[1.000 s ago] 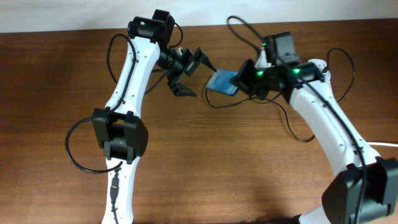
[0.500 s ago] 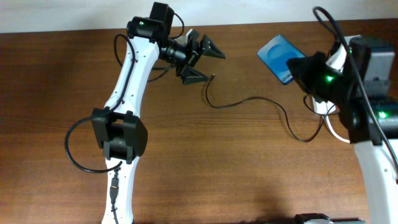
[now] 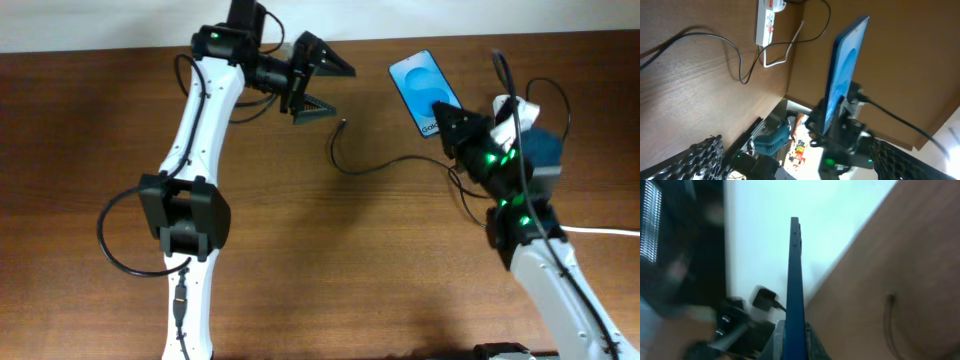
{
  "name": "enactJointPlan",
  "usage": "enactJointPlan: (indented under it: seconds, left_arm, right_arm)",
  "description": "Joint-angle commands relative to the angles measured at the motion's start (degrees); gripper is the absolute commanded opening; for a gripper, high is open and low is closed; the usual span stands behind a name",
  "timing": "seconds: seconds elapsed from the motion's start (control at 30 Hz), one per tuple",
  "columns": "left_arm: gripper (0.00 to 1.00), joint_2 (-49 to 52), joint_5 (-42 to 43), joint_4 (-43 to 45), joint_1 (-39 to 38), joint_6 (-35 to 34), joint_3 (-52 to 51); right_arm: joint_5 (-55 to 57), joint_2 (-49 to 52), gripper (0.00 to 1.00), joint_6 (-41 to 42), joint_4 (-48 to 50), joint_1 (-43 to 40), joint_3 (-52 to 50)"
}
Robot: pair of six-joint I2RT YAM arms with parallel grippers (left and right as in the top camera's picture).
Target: Plug charger to phone and switch on socket
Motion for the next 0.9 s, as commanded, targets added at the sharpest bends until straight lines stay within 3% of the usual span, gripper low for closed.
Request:
enactJointPlan:
  seconds: [0.0, 0.2, 0.6, 0.67, 0.87]
  left_arm:
    - [0.99, -0.26, 1.2, 1.27, 1.7, 1.09, 1.11]
    - [0.99, -0.26, -2.97, 3.87, 1.81, -3.82, 1.11]
    - [0.99, -0.24, -4.59, 11.54, 1.01, -12.46, 1.09]
    - [0.95, -0.24, -4.61, 12.74, 0.61, -14.69, 1.09]
    - [0.69, -0.24, -4.61, 17.77, -0.76, -18.73, 1.09]
  right_arm:
    - [10.82, -0.57, 0.04, 17.11, 3.52, 3.91, -2.6]
    - [24.41, 2.54, 0.04, 28.5, 6.01, 12.83, -2.54]
    - [28.22, 6.71, 0.04, 27.78, 11.8, 19.63, -0.48]
    - [28.28, 7.61, 0.04, 27.8, 11.8, 20.44, 0.17]
    - [28.28, 8.81, 0.04, 27.82, 11.82, 21.55, 1.68]
